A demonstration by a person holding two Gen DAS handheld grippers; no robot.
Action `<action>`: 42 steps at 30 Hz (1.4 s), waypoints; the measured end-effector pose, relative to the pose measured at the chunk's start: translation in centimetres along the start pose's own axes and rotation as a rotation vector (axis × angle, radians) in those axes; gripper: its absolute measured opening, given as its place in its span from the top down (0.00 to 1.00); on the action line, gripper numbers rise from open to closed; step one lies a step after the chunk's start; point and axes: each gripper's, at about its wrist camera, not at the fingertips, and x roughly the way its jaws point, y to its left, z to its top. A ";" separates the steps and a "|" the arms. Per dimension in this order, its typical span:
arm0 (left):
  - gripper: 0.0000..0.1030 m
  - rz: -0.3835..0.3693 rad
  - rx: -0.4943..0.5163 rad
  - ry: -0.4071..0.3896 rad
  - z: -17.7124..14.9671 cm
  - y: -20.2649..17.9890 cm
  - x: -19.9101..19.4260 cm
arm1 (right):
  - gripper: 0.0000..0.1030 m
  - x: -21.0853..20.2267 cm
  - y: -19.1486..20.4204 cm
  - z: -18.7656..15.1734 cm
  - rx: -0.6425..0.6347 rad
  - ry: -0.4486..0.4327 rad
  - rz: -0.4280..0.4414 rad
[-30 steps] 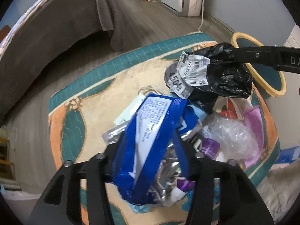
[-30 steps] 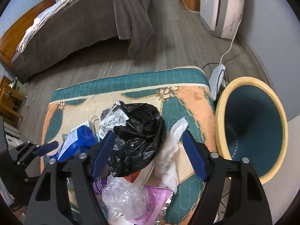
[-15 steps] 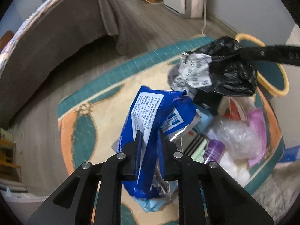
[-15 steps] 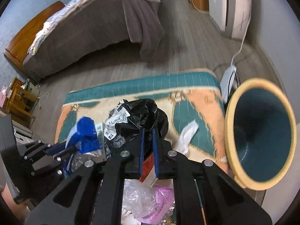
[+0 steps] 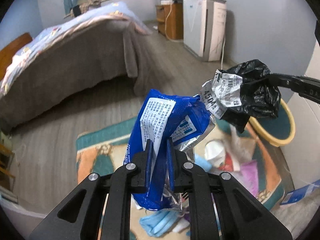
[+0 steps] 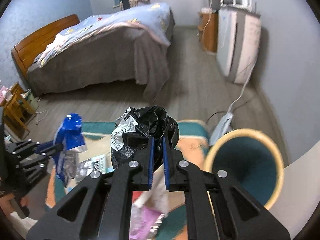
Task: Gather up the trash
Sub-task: 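Carry both items over the wastebasket and open both tools to drop them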
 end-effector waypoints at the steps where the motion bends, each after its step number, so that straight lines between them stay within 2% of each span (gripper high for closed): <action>1: 0.86 -0.002 0.014 -0.010 0.4 -0.6 -0.2 | 0.92 -0.4 -0.6 0.1 0.001 -0.017 -0.020; 6: 0.86 -0.056 0.028 -0.034 2.4 -3.2 -0.3 | 0.92 -1.4 -4.5 0.6 0.040 -0.054 -0.120; 11: 0.85 -0.122 0.087 -0.053 4.5 -7.8 0.6 | 0.92 -1.0 -8.0 0.3 0.094 -0.042 -0.206; 20: 0.85 -0.213 0.184 -0.037 6.9 -14.4 2.6 | 0.92 0.7 -13.3 -1.4 0.195 0.022 -0.340; 29: 0.85 -0.278 0.199 -0.012 8.5 -17.3 4.6 | 0.92 1.6 -18.4 -3.3 0.315 0.085 -0.453; 37: 0.85 -0.321 0.217 0.014 9.3 -20.1 6.3 | 0.92 1.7 -22.2 -5.5 0.419 0.132 -0.508; 42: 0.85 -0.377 0.229 0.029 10.0 -22.0 7.7 | 0.92 2.2 -23.3 -6.4 0.472 0.157 -0.496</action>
